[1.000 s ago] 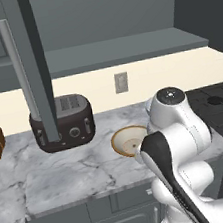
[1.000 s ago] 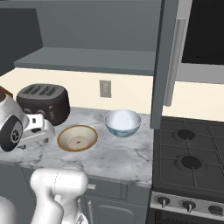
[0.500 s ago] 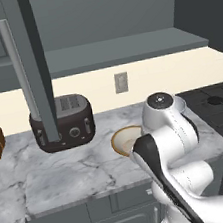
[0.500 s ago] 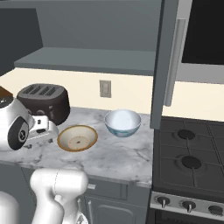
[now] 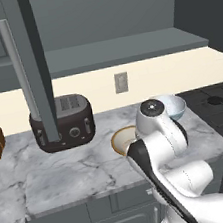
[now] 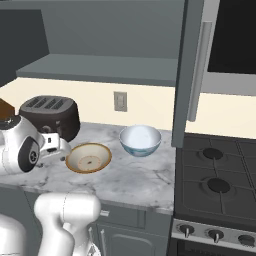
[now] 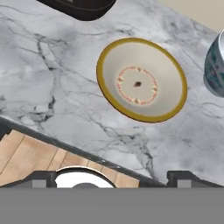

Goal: Open the cabinet. Pick the bowls from the counter and place them in the cabinet. Then close the cabinet.

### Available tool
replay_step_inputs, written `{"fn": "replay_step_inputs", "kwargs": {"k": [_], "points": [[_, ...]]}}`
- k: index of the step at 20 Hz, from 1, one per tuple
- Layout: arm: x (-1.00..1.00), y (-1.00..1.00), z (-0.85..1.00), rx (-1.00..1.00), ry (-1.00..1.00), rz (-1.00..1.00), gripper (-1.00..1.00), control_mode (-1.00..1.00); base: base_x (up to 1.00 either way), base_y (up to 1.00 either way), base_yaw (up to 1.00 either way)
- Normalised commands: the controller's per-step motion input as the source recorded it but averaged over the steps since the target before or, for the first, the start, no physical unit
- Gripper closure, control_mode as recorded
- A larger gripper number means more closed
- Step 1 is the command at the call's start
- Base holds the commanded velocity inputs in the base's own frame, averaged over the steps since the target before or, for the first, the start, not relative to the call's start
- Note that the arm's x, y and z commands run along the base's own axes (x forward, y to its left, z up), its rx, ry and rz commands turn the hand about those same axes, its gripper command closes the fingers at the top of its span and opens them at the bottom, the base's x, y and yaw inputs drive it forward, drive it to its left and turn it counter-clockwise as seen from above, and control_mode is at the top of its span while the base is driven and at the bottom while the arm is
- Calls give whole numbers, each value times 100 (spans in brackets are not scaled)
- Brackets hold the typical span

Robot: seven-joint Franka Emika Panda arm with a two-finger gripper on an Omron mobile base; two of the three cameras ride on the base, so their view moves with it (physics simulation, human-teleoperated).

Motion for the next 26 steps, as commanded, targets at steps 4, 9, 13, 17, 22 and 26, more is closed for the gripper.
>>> {"fn": "replay_step_inputs", "kwargs": {"k": [4,9,13,17,22,26], "points": [[25,0,-36,0,-3,0,-100,-100,0,0,0],[15,0,-29,0,0,0,-100,-100,0,0,0],[16,0,-29,0,0,0,-100,-100,0,0,0],[24,0,-28,0,0,0,-100,-100,0,0,0],[28,0,-33,0,0,0,-100,-100,0,0,0],[35,0,-31,0,0,0,-100,-100,0,0,0]]}}
